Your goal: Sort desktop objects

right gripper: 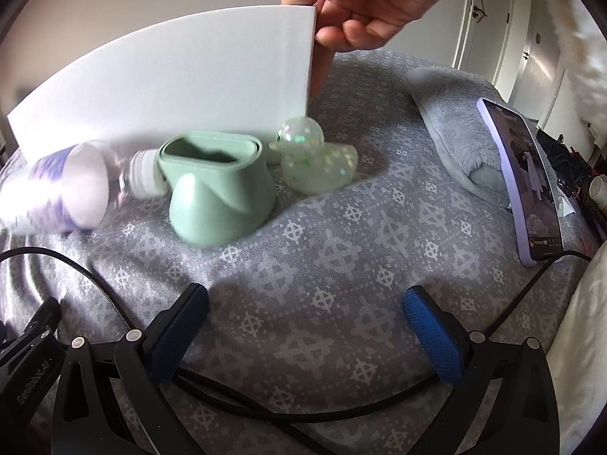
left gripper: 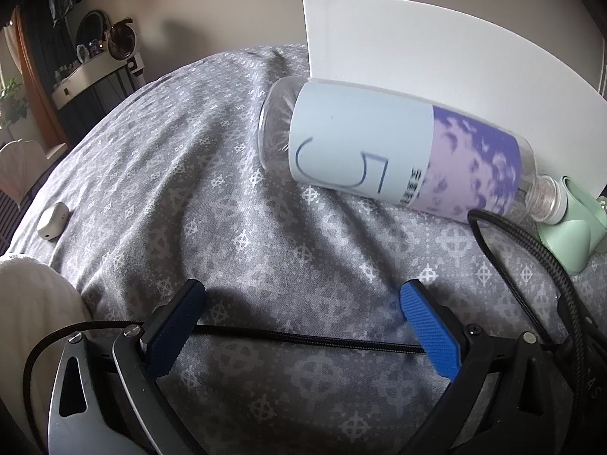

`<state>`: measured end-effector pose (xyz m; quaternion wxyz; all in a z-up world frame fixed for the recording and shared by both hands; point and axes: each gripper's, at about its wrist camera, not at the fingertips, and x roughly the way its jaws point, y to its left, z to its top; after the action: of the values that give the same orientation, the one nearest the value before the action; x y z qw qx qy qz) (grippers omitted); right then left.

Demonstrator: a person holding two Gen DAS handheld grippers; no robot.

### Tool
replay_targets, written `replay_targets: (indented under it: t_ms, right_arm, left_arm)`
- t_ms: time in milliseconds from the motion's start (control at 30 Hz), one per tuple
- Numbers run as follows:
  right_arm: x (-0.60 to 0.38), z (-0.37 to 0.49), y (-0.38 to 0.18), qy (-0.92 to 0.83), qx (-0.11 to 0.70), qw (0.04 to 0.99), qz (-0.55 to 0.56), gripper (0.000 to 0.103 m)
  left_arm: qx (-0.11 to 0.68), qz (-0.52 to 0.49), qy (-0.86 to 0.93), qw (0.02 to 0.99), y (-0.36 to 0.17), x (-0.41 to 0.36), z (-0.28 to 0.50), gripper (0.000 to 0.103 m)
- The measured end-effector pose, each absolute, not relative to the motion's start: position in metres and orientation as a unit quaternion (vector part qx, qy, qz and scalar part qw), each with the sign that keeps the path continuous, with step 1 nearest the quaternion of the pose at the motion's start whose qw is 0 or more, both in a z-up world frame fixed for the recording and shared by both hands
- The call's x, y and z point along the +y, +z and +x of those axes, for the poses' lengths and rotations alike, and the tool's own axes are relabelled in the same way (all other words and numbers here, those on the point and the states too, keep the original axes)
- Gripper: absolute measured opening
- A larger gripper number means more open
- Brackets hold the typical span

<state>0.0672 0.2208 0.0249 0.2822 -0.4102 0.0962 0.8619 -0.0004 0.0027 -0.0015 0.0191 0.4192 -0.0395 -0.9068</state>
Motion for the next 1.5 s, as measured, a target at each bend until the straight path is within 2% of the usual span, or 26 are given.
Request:
replay_targets:
  t_ms: [1500]
  right_arm:
    - [0.2229,0.0603,0.0216,0.862,0.097,0.281,-0.411,0.103]
  left_arm:
    - [-0.039,0.419,-0.907,0.019,-0.0031,0.0016,-0.0007,0.103]
